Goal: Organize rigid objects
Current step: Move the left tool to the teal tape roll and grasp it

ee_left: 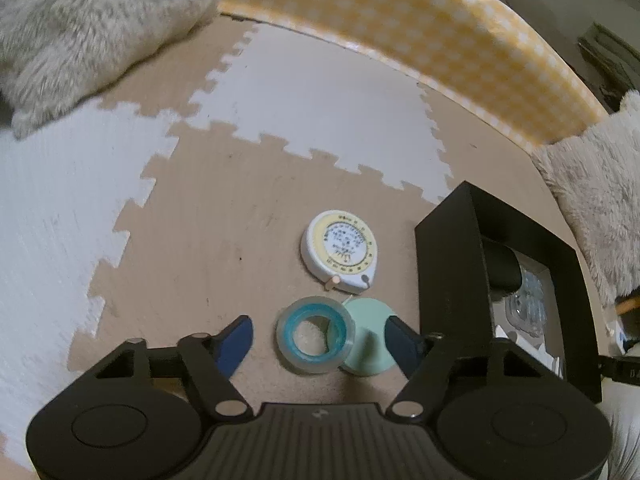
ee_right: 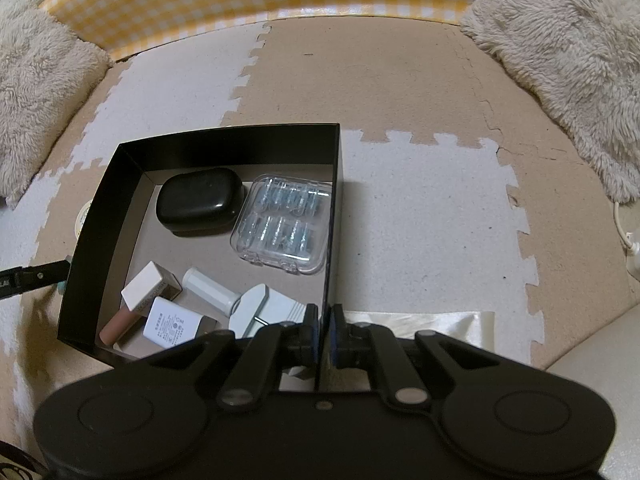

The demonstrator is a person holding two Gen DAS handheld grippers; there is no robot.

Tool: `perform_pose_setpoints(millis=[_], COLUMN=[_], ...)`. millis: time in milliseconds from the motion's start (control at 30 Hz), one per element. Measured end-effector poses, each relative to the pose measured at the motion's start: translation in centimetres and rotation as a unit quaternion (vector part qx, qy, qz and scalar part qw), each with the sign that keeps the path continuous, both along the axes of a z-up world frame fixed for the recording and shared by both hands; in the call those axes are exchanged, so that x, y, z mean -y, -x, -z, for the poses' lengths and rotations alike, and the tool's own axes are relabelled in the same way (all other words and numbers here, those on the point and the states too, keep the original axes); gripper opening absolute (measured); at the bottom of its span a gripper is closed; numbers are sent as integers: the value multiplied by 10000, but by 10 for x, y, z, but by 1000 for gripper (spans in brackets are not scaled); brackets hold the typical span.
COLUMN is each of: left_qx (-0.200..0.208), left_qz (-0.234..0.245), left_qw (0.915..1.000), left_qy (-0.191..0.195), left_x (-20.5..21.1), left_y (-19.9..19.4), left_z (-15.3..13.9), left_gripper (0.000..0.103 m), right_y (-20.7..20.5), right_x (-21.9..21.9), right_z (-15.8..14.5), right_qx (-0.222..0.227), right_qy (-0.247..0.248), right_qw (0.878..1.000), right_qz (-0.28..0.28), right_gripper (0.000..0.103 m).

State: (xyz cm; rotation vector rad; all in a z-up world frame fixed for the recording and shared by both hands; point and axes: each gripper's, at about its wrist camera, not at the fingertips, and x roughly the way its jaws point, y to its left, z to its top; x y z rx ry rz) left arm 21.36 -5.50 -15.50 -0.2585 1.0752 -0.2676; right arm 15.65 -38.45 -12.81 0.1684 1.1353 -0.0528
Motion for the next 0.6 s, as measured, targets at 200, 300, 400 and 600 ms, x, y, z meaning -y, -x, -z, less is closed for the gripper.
perform_pose_setpoints(millis=[200,300,400,600], left_qx=[45,42,77,236], left_qz=[12,-1,-2,-108], left_qw=[10000,10000,9999,9995], left_qy=[35,80,92,196], left_x=[1,0,0,-2], left_y=[0,0,0,1], left_z=[3,3,2,-7], left_gripper=[44,44,44,44], right_y=[0,0,0,0], right_x=[0,0,0,0], right_z=[0,0,0,0], right_qx=[0,0,-1,-1], right_qy=[-2,-4,1,3], right_qw=[10000,10000,10000,10000], right_qz=[2,3,0,-1], right_gripper=[6,6,6,6])
